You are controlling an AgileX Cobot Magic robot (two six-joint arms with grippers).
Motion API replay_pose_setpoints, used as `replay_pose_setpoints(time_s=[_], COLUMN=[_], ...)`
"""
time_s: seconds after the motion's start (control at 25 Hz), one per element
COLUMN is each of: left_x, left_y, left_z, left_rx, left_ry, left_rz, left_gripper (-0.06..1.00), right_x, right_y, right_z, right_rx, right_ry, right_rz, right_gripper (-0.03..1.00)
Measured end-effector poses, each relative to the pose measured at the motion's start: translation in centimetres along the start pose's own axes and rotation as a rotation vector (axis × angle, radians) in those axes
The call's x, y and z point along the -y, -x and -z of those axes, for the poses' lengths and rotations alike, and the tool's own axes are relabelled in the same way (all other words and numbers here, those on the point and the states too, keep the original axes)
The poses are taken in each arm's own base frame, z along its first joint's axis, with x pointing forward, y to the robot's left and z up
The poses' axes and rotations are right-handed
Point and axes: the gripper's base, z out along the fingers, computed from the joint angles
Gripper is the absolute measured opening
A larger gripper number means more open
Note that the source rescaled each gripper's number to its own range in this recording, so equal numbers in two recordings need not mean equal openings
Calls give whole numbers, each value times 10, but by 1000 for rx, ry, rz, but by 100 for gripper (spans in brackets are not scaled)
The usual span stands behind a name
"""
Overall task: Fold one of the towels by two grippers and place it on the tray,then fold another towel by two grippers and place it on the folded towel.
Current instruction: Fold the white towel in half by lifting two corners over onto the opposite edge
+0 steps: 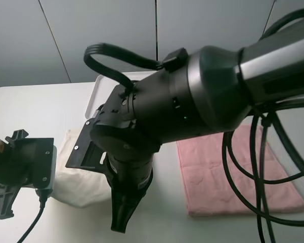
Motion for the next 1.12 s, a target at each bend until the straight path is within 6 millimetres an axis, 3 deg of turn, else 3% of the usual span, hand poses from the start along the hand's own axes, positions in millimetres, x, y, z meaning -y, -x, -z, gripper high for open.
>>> replay_pose_setpoints(time_s=[0.16, 0.48, 0.8, 1.12], left_x=[-2, -15, -22, -24], left_y=[2, 12, 17, 20], left_z=[6, 10, 8, -14], left_rx=[40, 188, 267, 257], left_ry=[41, 155, 194, 167], left_rz=[138, 445, 568, 636], left_gripper=[2, 1, 1, 1], right_x=[12, 36, 70, 91], right_y=[-1, -9, -13, -16], right_z=[16, 15, 12, 10], right_rx=[36, 18, 86, 138], right_ry=[-112, -198, -197, -199], right_rz=[-93, -292, -414, -471], right_gripper=[0, 0, 0, 0])
